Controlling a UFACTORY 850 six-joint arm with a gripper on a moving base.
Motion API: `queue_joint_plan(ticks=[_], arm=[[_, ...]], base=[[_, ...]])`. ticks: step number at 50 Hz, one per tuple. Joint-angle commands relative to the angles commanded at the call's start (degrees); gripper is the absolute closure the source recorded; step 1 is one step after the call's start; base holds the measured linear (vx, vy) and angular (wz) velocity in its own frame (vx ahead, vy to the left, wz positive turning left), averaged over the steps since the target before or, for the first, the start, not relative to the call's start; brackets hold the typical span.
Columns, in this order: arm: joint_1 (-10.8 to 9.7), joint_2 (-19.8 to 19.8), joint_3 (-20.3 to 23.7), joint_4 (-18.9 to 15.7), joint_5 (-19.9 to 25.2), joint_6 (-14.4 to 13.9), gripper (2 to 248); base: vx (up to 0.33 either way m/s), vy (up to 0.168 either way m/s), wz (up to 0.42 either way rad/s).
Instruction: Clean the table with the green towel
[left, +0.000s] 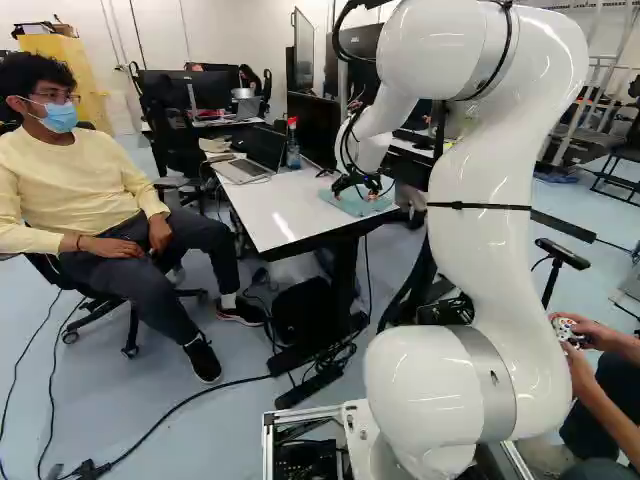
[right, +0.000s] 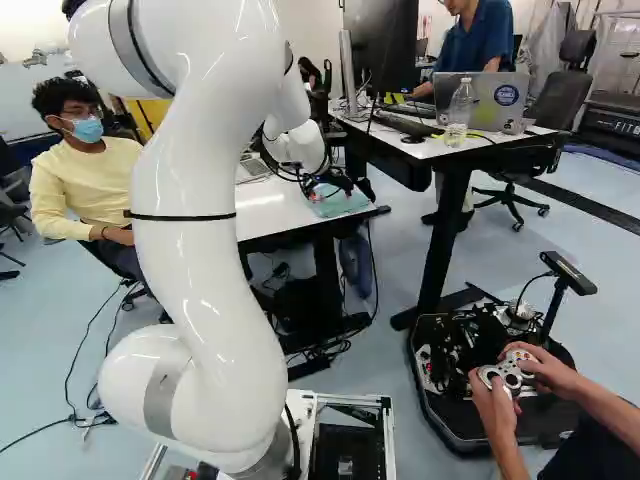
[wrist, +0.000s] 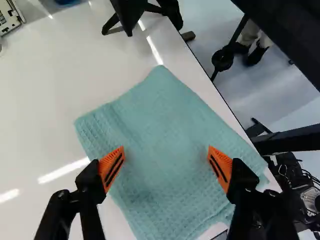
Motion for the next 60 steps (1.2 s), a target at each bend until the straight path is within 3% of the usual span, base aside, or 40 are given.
queue_joint_plan(ticks=[13, 14, 18, 19, 24, 25, 39, 40, 45, 46, 60], arm=[[0.00, 0.00, 0.00, 0.00, 0.00, 0.00, 25], [0.00, 0.00, 0.00, 0.00, 0.00, 0.00, 35], [0.00, 0.00, 0.00, 0.00, 0.00, 0.00, 35], [0.00, 0.00, 0.00, 0.00, 0.00, 0.00, 48], [0.00, 0.00, 0.00, 0.02, 0.00, 0.00, 48], [0.00, 0.00, 0.00, 0.06, 0.00, 0.00, 61], [0.00, 0.00, 0.00, 0.98, 0.25, 0.00, 83], [0.00, 0.00, 0.00, 0.99, 0.25, 0.00, 95], [0.00, 0.00, 0.00, 1.01, 0.26, 0.00, 95], [0.00, 0.00, 0.00, 1.01, 0.26, 0.00, 106], [0.00, 0.00, 0.00, 1.43, 0.42, 0.00, 126]], base=[[0.000, 0.000, 0.000], [0.000, 0.000, 0.000], [0.000, 0.000, 0.000], [0.000, 0.000, 0.000], [0.000, 0.000, 0.000], [0.000, 0.000, 0.000], [0.000, 0.000, 0.000], [0.000, 0.000, 0.000], [0.000, 0.000, 0.000], [0.000, 0.000, 0.000], [0.000, 0.000, 0.000]])
